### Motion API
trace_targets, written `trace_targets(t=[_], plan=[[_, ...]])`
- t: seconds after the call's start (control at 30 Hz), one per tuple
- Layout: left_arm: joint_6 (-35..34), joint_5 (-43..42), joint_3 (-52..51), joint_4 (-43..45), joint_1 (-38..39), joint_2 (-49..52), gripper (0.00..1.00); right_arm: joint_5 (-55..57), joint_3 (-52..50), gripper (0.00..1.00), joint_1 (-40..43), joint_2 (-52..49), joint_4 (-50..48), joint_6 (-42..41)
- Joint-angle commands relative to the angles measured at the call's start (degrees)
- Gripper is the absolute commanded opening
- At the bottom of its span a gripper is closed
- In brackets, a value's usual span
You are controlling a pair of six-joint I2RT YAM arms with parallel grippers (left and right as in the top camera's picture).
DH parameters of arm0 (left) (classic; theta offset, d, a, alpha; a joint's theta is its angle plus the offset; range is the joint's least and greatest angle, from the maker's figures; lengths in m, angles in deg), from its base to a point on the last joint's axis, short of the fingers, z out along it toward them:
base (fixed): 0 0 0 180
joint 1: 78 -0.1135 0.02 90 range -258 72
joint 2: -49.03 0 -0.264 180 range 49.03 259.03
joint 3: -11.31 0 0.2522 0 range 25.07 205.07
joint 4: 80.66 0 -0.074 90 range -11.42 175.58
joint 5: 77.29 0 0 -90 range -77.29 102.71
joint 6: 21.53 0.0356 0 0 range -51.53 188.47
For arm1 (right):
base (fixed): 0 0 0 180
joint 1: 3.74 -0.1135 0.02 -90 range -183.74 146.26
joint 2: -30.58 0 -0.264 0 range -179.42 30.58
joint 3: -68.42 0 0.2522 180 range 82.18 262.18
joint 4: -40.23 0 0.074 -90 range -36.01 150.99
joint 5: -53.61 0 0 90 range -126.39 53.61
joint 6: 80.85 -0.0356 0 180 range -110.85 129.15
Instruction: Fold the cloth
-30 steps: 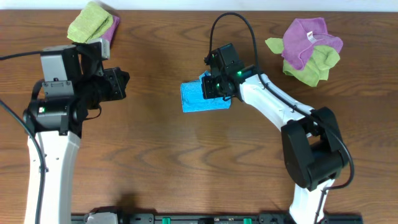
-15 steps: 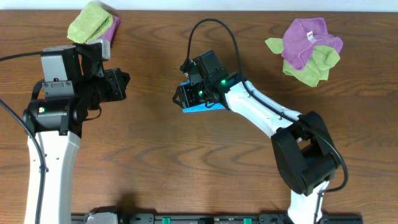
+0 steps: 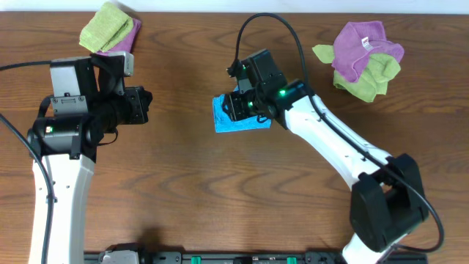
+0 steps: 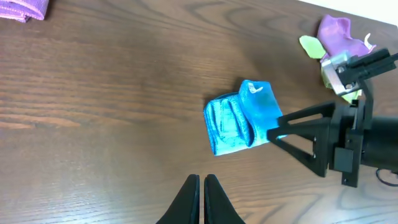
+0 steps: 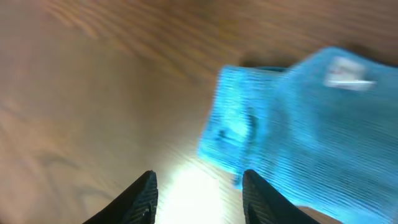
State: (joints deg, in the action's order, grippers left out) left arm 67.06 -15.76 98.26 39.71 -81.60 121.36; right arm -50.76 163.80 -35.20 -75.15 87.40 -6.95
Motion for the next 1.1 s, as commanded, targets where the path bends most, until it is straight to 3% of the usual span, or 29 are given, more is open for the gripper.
trace_targets(t=[0.0, 0.2, 0.5, 1.07], plan=[[1.09, 0.35, -0.81, -0.02, -0.24, 1.51, 0.06, 7.65, 0.44, 0.44, -0.35, -0.68, 1.11, 0.96], [1.09, 0.31, -0.81, 0.04, -0.24, 3.23, 0.06, 14.08, 0.33, 0.43, -1.20, -2.47, 1.33, 2.10], [1.05, -0.11, -0.81, 0.44, -0.24, 3.30, 0.06, 14.19, 0.33, 0.42, -1.25, -7.56, 0.31, 2.67], [1.05, -0.11, -0.81, 0.68, -0.24, 3.30, 0.06, 15.58, 0.46, 0.40, -3.41, -7.85, -1.18, 2.47]])
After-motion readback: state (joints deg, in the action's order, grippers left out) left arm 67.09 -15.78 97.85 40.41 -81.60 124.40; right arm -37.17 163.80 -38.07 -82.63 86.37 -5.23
